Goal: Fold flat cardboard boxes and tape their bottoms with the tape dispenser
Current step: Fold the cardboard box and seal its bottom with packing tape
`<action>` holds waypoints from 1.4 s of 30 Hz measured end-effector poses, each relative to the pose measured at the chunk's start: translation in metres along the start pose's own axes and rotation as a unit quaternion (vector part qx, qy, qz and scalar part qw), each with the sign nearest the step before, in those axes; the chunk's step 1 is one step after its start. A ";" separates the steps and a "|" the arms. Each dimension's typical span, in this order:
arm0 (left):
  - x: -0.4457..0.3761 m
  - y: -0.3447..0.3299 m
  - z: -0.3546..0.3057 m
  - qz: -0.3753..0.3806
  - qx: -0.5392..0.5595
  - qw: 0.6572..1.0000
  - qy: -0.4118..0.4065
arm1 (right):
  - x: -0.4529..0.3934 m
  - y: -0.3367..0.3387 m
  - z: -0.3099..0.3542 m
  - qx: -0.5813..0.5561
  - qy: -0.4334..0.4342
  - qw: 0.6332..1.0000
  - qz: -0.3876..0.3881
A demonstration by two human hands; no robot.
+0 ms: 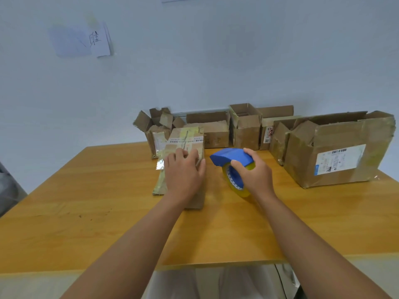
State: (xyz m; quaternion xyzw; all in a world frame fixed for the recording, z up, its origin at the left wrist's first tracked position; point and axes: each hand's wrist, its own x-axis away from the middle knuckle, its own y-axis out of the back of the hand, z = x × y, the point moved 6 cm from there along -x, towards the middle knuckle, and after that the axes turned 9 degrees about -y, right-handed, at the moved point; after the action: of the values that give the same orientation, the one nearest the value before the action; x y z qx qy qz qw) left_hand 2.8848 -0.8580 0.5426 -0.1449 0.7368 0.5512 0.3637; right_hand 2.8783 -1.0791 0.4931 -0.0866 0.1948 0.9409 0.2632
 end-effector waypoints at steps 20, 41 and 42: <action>0.005 0.013 0.015 0.037 0.062 0.995 -0.075 | 0.030 -0.054 0.001 0.430 0.184 0.881 0.076; 0.005 0.022 0.018 -0.035 0.063 0.991 -0.109 | 0.030 -0.068 0.083 0.201 0.235 0.938 0.156; 0.004 0.022 0.019 -0.029 0.063 0.991 -0.113 | 0.030 -0.071 0.084 0.205 0.239 0.936 0.160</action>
State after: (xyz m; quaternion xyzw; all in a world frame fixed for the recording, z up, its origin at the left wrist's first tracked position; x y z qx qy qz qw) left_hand 2.8754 -0.8322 0.5527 -0.0801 0.7201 0.5052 0.4688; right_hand 2.8857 -0.9752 0.5385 -0.2207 0.4520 0.8617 0.0671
